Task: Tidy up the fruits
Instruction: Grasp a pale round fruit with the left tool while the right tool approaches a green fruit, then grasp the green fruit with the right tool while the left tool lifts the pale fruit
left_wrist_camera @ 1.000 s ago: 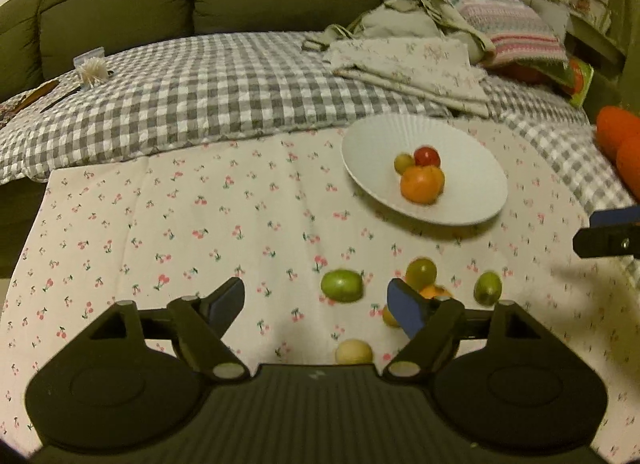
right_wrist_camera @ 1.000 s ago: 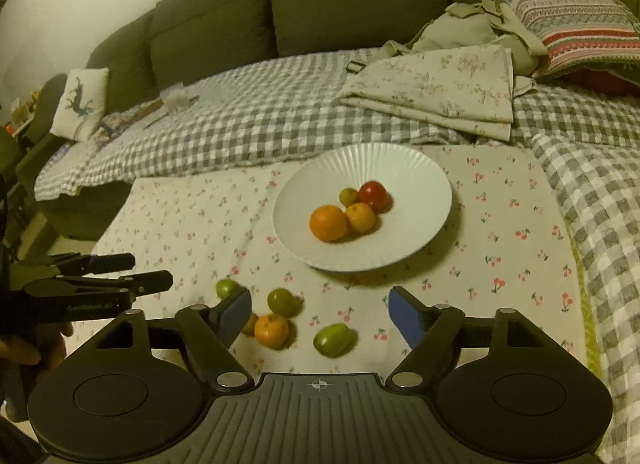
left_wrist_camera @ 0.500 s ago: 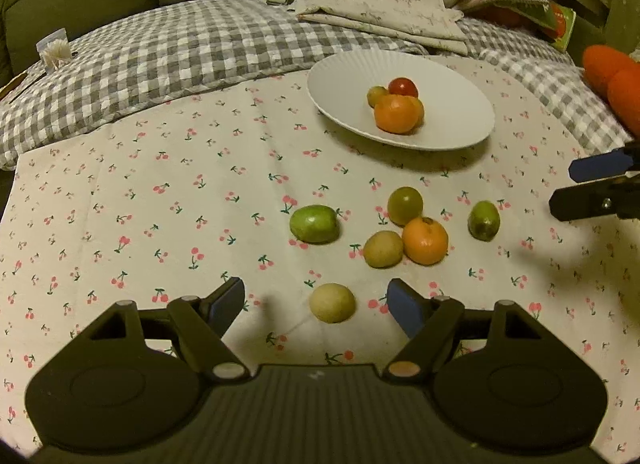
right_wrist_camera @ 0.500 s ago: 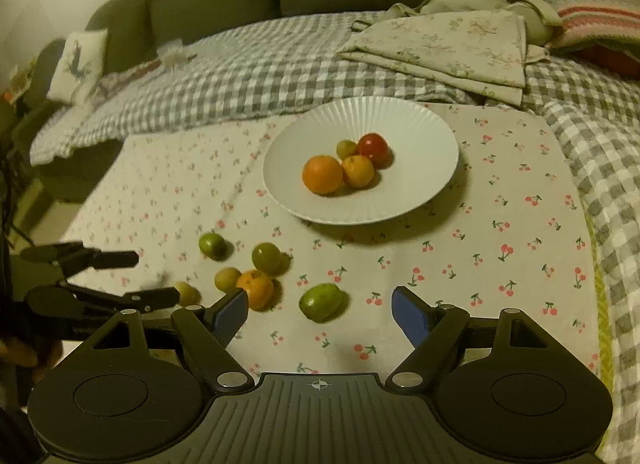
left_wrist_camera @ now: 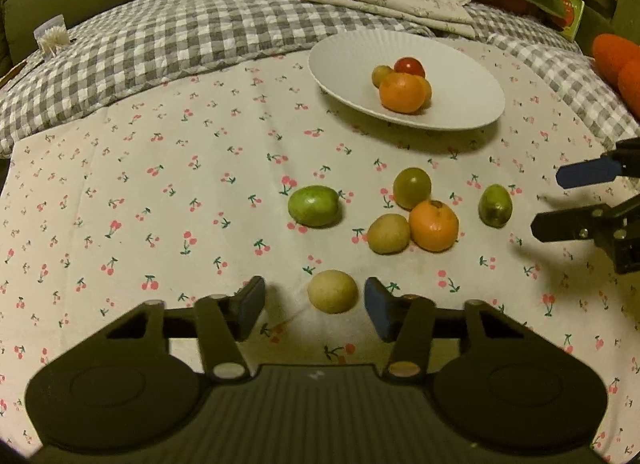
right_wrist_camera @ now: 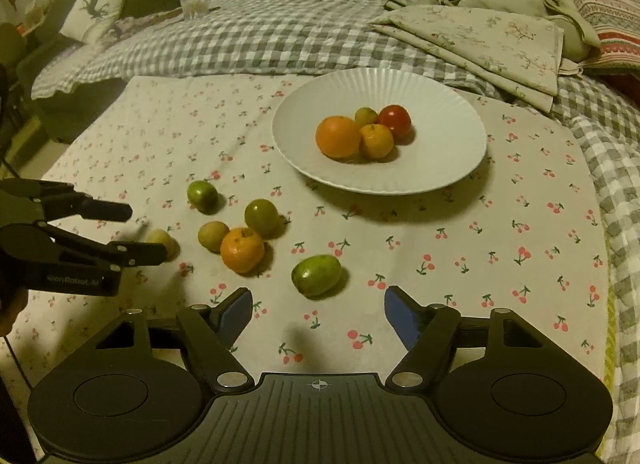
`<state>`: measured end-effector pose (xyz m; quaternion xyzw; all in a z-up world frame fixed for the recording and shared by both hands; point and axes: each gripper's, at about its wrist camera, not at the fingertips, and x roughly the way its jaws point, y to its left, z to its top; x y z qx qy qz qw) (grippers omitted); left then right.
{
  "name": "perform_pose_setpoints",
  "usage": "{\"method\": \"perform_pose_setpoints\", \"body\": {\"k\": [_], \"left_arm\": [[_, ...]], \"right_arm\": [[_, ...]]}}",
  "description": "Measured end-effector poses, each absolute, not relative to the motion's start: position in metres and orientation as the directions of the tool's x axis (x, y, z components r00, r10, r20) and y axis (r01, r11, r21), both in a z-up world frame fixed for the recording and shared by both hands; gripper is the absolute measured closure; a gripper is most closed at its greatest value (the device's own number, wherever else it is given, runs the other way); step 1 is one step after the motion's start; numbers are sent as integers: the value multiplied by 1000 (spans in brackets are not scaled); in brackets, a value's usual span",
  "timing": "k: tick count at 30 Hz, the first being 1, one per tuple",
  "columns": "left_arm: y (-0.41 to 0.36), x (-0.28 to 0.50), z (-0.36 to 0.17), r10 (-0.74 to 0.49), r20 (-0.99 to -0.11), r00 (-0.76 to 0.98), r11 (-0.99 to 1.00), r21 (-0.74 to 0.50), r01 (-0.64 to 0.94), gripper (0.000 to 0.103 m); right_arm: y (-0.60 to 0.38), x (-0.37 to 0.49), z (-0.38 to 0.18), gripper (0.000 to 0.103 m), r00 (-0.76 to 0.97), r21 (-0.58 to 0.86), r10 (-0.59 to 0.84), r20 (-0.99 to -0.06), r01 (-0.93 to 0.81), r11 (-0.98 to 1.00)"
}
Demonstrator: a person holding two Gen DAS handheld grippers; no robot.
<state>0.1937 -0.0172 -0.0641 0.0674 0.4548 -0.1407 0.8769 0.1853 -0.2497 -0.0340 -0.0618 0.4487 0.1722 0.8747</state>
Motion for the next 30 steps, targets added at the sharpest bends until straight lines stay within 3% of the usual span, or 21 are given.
{"method": "perform_pose_setpoints", "body": {"k": [6,15,25,30], "left_arm": [[-19,196,-67,-214,-821,530,945,-36,325,76],[-20,198,-65,-215,-813,541,944,-30,330,77],[-15,200,-63,-204,-808,553,952,-34,303,77],[-18,200,-59,-206,-799,564,952,-31,304,77]], "right_arm": [[-246,192,-47,40,533,18,236,-813,-383,924],[-239,204,-66,53,518,-17,235,-823,-436,900],[-238,214,-68,58,527,-1,261,-809,-444,896],[-231,213,-68,71,522,0,273,-808,-464,886]]}}
